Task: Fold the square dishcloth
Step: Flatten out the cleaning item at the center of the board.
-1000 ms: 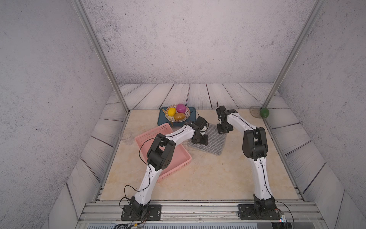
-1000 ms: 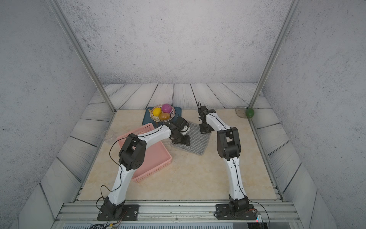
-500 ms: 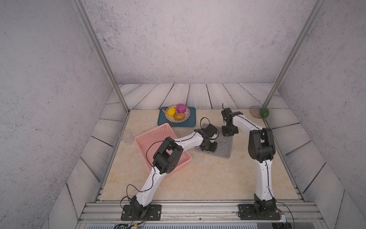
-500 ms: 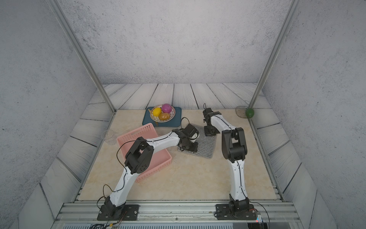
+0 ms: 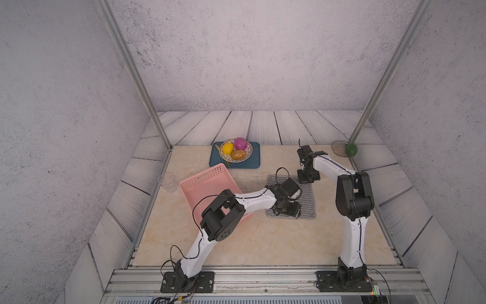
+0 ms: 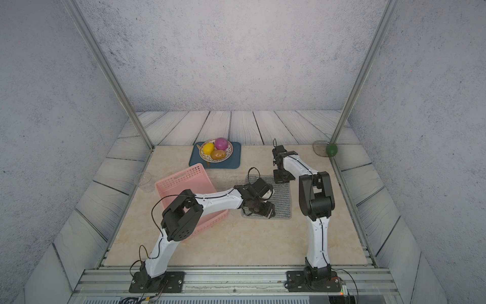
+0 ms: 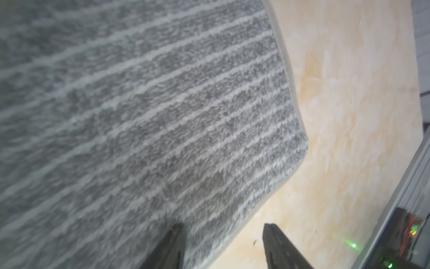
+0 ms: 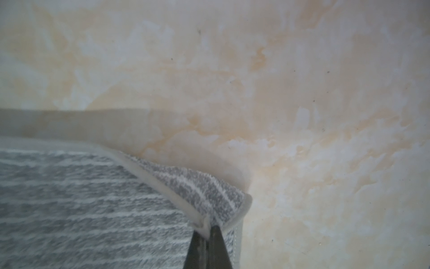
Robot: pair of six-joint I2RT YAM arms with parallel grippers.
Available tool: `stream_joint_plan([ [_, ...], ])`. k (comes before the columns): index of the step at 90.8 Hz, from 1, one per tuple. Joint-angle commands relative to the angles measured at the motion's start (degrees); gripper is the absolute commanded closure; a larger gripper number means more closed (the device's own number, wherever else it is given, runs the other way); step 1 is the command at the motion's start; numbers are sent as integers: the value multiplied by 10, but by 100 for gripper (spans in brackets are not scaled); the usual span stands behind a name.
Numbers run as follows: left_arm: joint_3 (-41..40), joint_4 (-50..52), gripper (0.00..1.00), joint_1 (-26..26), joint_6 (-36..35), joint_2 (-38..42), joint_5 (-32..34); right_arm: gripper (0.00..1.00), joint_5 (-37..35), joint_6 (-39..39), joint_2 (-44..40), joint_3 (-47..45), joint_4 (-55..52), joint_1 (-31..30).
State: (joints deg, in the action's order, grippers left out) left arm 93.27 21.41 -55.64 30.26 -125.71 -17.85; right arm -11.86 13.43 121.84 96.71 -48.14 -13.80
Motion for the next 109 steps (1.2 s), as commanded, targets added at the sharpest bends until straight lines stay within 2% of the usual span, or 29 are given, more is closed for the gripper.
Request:
stream_joint_plan([
  [1,-3,15,30,10,-5,47,32,100,14,0,-14,1,3,1],
  [28,19,73,28,75,-54,107,85,100,25,-2,-9,10,4,1],
  [46,88,129,32,162,-104,48,40,100,44,-6,-4,13,8,0],
  [58,152,172,33,198,-140,-11,27,100,57,-7,3,17,13,0],
  [81,255,231,34,219,-223,-97,44,100,79,-9,14,26,15,0],
  [109,308,245,36,226,-284,-138,60,100,92,-10,15,26,17,1],
])
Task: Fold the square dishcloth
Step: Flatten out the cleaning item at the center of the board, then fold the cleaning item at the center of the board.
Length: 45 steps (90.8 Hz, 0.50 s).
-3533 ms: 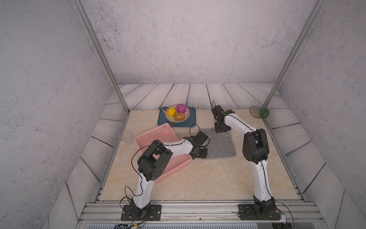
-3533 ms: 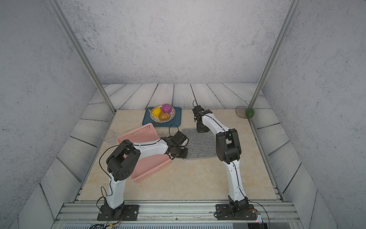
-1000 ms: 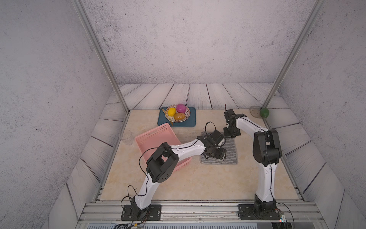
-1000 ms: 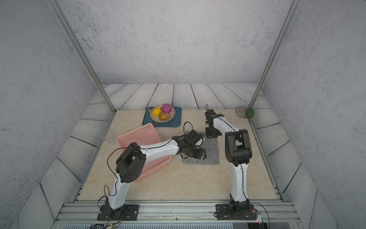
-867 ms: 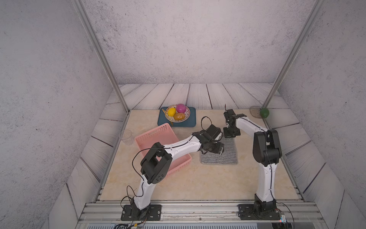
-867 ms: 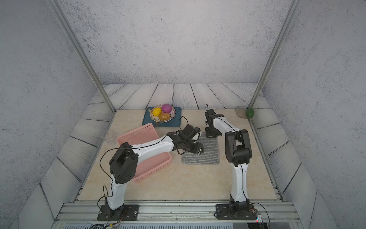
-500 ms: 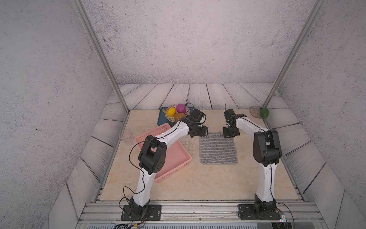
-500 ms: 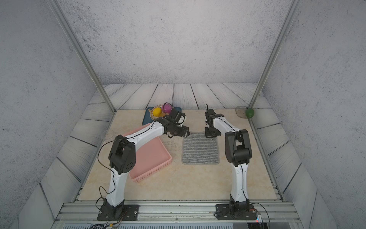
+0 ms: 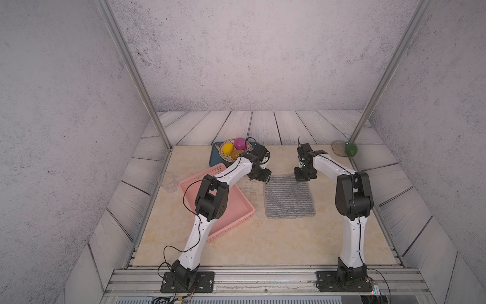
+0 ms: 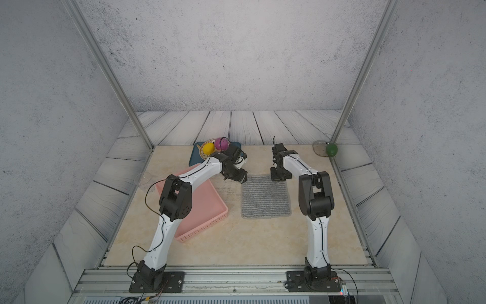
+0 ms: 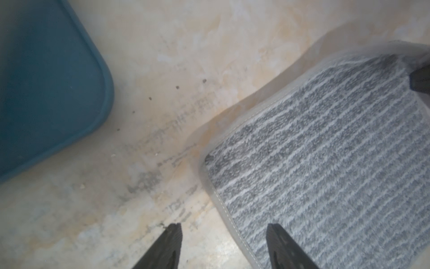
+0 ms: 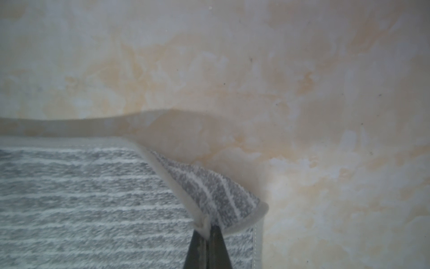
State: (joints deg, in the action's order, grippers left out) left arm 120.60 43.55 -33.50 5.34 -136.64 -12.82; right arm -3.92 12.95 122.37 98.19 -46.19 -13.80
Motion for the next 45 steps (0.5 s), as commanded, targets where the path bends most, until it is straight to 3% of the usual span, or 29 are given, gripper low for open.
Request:
stream_joint_plan([
  [1,39,25,37,5,-35,-32,10,100,13,-4,9,11,-2,1],
  [22,114,59,42,9,-46,-98,-13,100,20,-4,11,11,-1,0],
  [45,138,62,43,17,-39,-125,-24,100,25,-3,13,9,-1,0],
])
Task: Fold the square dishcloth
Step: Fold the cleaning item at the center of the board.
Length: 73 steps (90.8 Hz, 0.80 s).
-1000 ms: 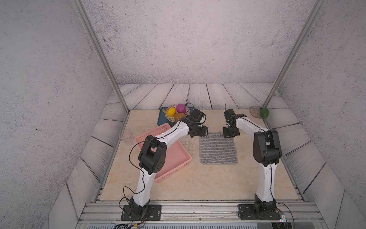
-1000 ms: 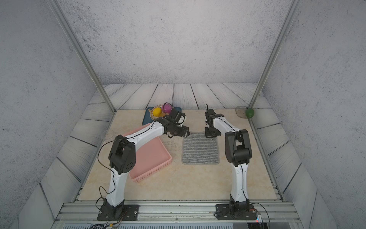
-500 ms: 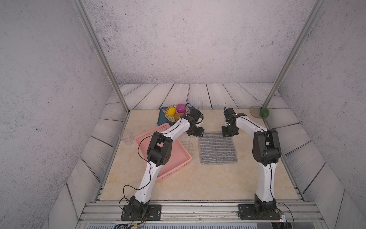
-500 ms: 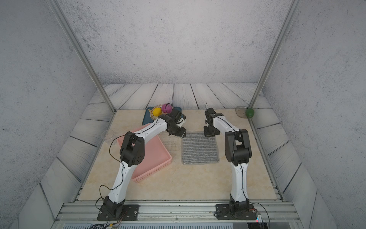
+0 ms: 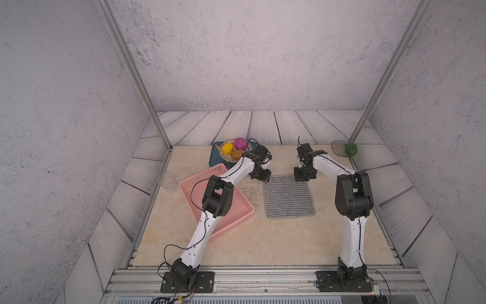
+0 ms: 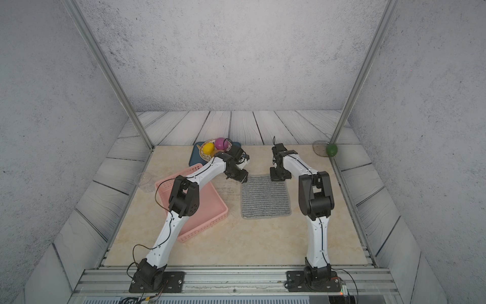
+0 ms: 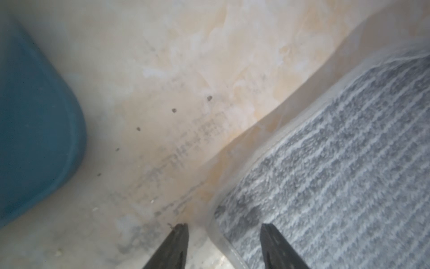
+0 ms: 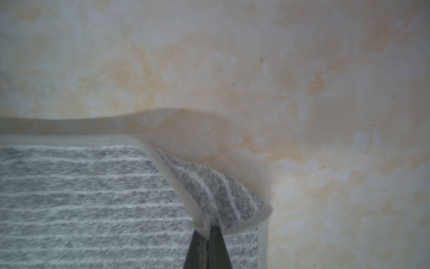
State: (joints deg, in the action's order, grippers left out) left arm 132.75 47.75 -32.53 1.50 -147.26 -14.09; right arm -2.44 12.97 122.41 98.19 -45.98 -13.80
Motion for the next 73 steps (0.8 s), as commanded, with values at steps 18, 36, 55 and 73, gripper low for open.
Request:
stream_joint_plan([
  [18,22,21,53,11,2,-26,-38,100,7,-1,13,9,-3,-1],
  [36,21,17,70,11,6,-28,-66,100,5,-1,16,13,-6,-1],
  [55,22,4,100,11,10,-23,-72,100,-7,-1,16,23,-13,-1],
  [73,-1,-6,100,12,-4,17,-47,100,-55,2,0,30,-29,0],
])
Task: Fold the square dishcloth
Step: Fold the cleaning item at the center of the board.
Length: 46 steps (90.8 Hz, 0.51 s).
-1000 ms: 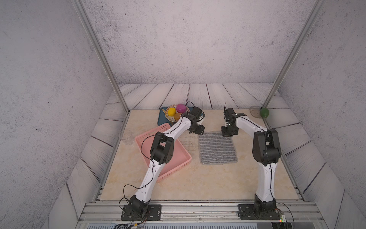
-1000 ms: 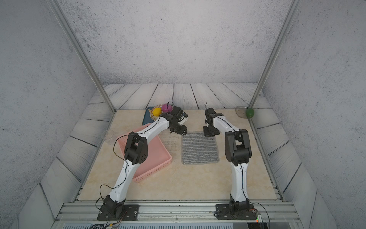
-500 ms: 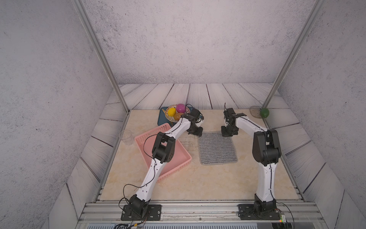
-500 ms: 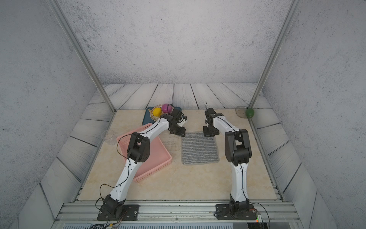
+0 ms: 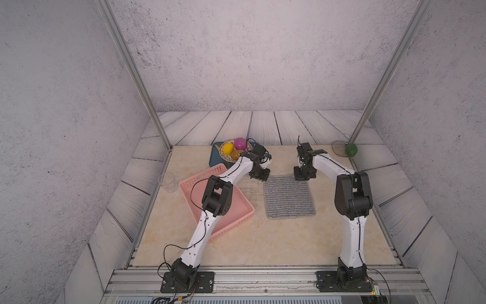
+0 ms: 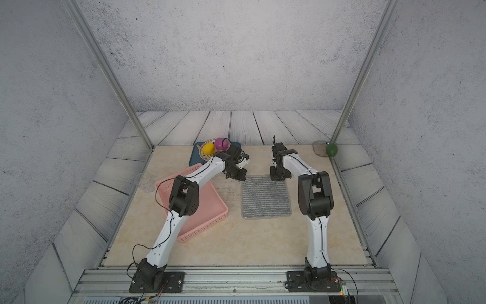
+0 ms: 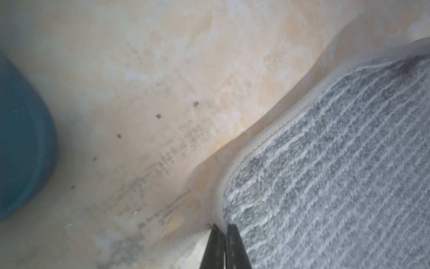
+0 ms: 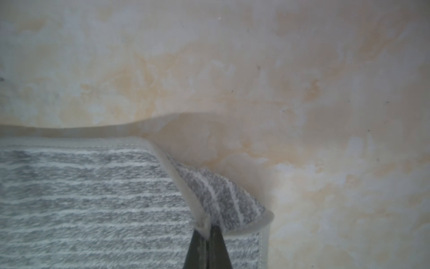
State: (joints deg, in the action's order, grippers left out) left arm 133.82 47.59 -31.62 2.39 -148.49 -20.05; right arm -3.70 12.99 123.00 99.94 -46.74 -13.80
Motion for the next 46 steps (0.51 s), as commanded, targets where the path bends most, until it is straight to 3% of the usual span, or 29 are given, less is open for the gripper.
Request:
stream_joint_plan([
  [1,-14,-6,100,2,-13,33,14,100,-46,3,-7,13,-22,0],
  [46,-282,-171,100,-8,-17,241,32,100,-84,33,-96,-81,-24,0],
])
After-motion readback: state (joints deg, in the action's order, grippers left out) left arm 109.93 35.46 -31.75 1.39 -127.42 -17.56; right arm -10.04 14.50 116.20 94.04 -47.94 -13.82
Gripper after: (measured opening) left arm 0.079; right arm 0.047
